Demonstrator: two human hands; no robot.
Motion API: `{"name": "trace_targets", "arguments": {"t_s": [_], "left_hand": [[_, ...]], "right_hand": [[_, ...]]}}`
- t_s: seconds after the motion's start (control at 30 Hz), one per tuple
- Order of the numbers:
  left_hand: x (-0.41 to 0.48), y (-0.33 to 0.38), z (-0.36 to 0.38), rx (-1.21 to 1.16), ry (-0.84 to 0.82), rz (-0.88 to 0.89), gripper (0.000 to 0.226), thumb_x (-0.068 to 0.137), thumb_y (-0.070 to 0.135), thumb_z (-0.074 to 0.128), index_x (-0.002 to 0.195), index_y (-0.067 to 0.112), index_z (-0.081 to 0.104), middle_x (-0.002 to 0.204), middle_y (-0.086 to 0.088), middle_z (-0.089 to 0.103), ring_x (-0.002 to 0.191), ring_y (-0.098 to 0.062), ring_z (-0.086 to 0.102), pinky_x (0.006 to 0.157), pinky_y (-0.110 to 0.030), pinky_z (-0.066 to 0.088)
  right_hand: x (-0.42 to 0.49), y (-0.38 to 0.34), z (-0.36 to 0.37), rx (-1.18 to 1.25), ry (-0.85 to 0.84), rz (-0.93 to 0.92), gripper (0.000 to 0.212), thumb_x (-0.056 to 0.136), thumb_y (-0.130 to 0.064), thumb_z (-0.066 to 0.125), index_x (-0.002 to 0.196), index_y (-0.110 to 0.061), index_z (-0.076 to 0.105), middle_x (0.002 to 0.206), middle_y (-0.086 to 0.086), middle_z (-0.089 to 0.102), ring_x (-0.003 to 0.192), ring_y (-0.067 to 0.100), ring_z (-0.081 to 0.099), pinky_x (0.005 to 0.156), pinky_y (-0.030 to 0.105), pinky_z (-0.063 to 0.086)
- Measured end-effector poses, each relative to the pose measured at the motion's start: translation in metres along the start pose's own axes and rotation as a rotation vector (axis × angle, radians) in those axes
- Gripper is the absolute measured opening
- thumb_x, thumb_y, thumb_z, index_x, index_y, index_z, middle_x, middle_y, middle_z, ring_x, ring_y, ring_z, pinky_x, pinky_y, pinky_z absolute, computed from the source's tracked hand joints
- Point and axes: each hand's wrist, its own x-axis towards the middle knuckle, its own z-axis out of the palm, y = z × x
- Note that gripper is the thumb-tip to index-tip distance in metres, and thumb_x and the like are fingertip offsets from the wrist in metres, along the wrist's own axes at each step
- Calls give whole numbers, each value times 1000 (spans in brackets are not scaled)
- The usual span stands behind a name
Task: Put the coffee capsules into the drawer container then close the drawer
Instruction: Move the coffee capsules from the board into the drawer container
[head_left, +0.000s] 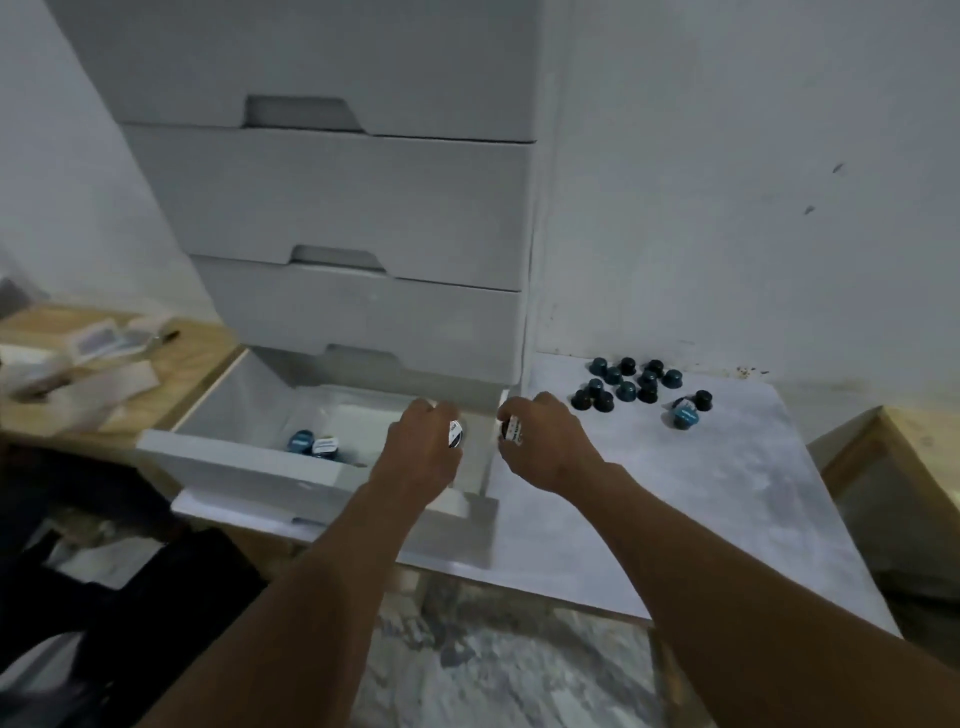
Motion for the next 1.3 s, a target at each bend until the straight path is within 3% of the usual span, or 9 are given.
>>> {"name": "trace_targets", "arguments": {"t_s": [0.13,0.43,0.63,0.77,0.9,1.03,1.3], "left_hand": [[7,-71,-32,32,-15,-2,34,87,22,62,121,19,57,117,-10,56,108,-29,55,89,-34,42],[42,-191,-72,37,-150,58,36,85,24,65,120,21,60,116,-10,60,108,-27,54,88,-31,40],[80,-207,-54,-27,-228,50,28,87,19,65,115,21,64,113,-11,65,101,-27,60,93,-33,46],[107,-212,-34,-48,-262,-7,29,87,11,63,112,24,65,115,-9,65,99,-24,62,87,-32,50],[129,-215,-15,19,-347,41,33,91,12,57,120,29,59,120,1,60,109,-16,57,73,-19,36],[143,-211,0,-23,-458,45,27,86,13,63,107,30,64,114,-5,65,100,-21,62,84,-29,48],[164,-222,15,-30,-589,141,24,86,12,63,102,29,66,108,-8,62,89,-26,62,69,-27,43]], "right_hand": [[24,-62,39,23,10,4,36,85,-18,59,120,-19,57,117,15,54,103,32,56,87,31,43],[67,-143,107,30,-37,134,37,83,-13,59,119,-19,57,117,15,49,105,36,53,89,34,42],[106,-136,124,-17,-94,164,33,87,-19,58,120,-20,59,116,15,54,105,33,56,86,28,40],[135,-123,138,-21,-107,174,26,93,-20,51,116,-24,63,114,11,58,101,29,59,77,23,35],[151,-111,152,43,-177,180,27,93,-18,51,115,-20,65,114,15,61,101,30,59,82,27,43],[155,-102,162,60,-219,224,27,91,-15,52,116,-17,64,114,17,60,106,31,56,87,32,45],[161,-98,175,73,-267,297,30,84,-8,58,111,-18,66,115,13,65,105,30,60,89,33,50]]}}
